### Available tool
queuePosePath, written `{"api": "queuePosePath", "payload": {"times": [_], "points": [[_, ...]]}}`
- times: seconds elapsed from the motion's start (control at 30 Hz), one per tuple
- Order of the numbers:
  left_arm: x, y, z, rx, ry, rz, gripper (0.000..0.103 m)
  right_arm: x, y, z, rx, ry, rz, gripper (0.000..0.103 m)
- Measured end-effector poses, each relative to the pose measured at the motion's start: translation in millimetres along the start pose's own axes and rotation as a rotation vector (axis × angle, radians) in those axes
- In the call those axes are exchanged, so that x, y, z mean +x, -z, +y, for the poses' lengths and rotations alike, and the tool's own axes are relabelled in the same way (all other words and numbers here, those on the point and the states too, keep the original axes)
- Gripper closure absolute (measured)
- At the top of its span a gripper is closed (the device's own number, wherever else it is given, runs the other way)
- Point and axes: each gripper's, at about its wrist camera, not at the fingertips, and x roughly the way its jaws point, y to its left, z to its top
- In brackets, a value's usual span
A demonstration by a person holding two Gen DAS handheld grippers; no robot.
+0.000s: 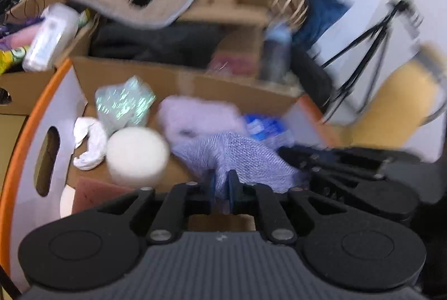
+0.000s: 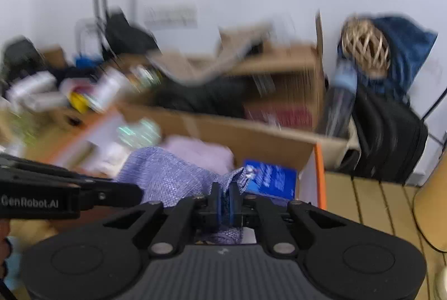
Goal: Organize soft objects
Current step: 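Carry the purple cloth bag into the box and open both grippers, then move both grippers back over the table toward the pink satin scrunchies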
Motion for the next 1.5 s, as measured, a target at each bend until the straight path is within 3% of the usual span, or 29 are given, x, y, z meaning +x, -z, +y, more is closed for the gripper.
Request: {"api": "queuePosePath", "payload": {"times": [0.07,0.17,0.23,0.33,0.47,0.53,0.63,0.73,0.8,0.93,1.07,1.23,1.37,1.5], "points": [[9,5,-1,0.039,-0.028,0.033,0.093,28,0,3,-0.024,0.028,0.062,0.095],[1,14,4,0.036,-0.005,0.016,0.079,44,7,4,-0.023,0.01,0.123,0.09],[-6,11,4,0.028,-0.005,-0.007,0.058,41,8,2,0.0,0.002,0.117,0.084],[-27,7,-6,0.053,-0.018,-0.028,0.056,33,7,9,-0.022,-0.002,0.136,0.08],[-91,7,-18,0.093,0.02,-0.082,0.055,-26,-4,9,-0.03,-0.003,0.055,0.054],[-132,15,-23,0.128,0.03,-0.124,0.045,-66,-7,7,-0.032,-0.014,0.024,0.053],[-184,37,-26,0.178,-0.016,-0.165,0.043,-128,4,9,-0.074,-0.064,0.008,0.05],[-237,61,-27,0.175,-0.057,-0.221,0.039,-187,26,10,-0.093,-0.06,-0.028,0.047],[-266,78,-32,0.186,-0.104,-0.275,0.035,-222,39,11,-0.093,-0.053,-0.066,0.038],[-309,131,-46,0.237,-0.22,-0.382,0.034,-274,73,19,-0.091,-0.052,-0.104,0.036],[-348,210,-56,0.269,-0.195,-0.457,0.026,-330,119,31,-0.044,-0.071,-0.19,0.034],[-385,293,-62,0.215,-0.181,-0.516,0.02,-394,189,64,-0.054,-0.071,-0.303,0.03],[-404,339,-66,0.177,-0.162,-0.51,0.018,-423,242,92,-0.075,-0.069,-0.385,0.022],[-419,380,-64,0.153,-0.174,-0.498,0.01,-442,295,114,-0.039,-0.019,-0.376,0.021]]}}
